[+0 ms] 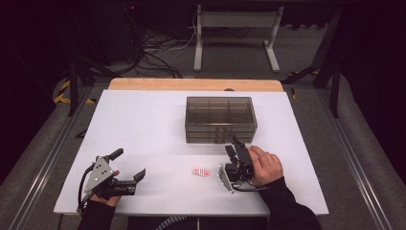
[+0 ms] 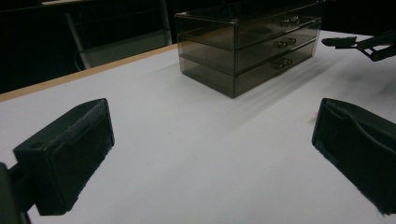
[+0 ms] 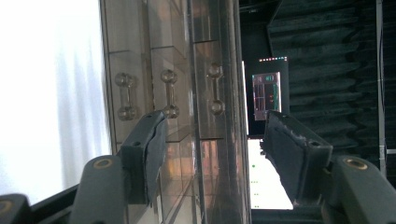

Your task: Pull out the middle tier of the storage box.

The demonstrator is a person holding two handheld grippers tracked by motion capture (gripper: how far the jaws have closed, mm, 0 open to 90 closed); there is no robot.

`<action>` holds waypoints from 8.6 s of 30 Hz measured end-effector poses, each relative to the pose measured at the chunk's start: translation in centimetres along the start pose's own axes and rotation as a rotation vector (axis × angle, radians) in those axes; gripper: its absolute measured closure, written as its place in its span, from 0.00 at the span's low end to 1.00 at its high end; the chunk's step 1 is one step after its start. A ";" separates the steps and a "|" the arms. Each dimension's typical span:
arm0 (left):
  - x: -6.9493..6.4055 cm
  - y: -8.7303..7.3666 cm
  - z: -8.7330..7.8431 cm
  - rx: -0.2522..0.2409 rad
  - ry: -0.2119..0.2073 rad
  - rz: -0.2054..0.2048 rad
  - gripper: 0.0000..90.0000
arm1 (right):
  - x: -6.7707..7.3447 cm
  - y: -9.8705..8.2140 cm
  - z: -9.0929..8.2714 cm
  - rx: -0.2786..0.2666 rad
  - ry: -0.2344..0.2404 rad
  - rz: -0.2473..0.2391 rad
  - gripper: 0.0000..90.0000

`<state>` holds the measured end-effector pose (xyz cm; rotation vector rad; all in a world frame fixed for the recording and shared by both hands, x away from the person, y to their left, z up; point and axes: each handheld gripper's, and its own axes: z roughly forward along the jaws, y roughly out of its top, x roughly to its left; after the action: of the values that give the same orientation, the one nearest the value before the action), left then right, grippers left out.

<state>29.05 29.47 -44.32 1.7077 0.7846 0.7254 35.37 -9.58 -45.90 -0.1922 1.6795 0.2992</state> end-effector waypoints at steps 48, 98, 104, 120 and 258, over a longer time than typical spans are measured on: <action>0.0 -0.1 0.1 0.004 -0.001 -0.008 0.00 | 2.3 0.9 3.8 0.078 0.007 -0.051 0.75; 0.2 0.0 0.0 -0.002 -0.001 -0.003 0.00 | 2.3 0.9 2.5 0.018 0.043 -0.028 0.90; 0.2 0.0 -0.1 -0.002 -0.004 -0.003 0.00 | 2.3 0.9 1.9 0.010 0.056 -0.020 0.90; 0.2 0.0 -0.1 -0.003 -0.005 -0.004 0.00 | 2.3 0.8 1.3 -0.023 0.063 0.017 0.81; 0.1 0.0 0.0 0.002 0.005 -0.002 0.00 | -6.0 -7.5 -1.4 -0.347 0.848 1.074 0.45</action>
<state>29.16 29.56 -44.30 1.7077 0.7909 0.7280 37.08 -17.41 -40.49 0.4223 2.4365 1.4757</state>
